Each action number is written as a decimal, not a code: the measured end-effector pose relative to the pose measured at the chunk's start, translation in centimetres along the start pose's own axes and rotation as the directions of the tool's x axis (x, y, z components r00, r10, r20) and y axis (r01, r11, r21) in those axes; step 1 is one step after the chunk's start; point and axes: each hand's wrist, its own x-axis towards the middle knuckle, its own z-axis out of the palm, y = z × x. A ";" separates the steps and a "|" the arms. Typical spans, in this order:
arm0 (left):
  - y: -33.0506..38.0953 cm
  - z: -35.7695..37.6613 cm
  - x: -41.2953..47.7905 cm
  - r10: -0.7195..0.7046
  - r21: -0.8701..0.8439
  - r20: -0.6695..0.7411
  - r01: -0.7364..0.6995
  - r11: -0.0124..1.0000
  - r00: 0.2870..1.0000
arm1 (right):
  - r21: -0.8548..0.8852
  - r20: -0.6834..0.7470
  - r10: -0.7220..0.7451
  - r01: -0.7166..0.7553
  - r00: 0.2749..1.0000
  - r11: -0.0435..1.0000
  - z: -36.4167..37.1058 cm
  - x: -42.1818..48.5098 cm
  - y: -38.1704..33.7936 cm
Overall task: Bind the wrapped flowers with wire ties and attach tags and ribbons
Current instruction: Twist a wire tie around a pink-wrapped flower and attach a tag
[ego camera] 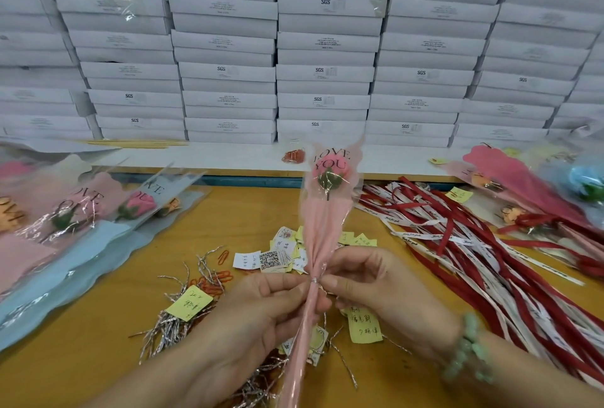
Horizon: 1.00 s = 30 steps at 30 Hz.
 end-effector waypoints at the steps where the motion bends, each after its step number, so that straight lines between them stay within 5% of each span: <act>1: 0.0 0.0 0.0 -0.011 -0.004 0.006 0.011 1.000 1.000 | -0.010 -0.005 -0.003 0.003 1.000 1.000 0.0 0.0 0.0; 18: 0.2 0.6 -0.3 0.058 -0.028 -0.035 -0.059 0.998 0.998 | -0.144 -0.027 -0.048 0.044 0.998 0.989 0.1 0.0 0.1; 25: 0.0 0.5 -0.5 0.389 0.383 -0.020 -0.352 0.854 0.921 | -0.159 0.005 -0.052 0.052 0.999 0.986 0.1 0.0 0.0; 30: 0.1 0.5 -0.5 0.392 0.420 -0.003 -0.354 0.835 0.920 | -0.232 0.046 -0.070 0.078 0.997 0.970 0.1 0.1 0.1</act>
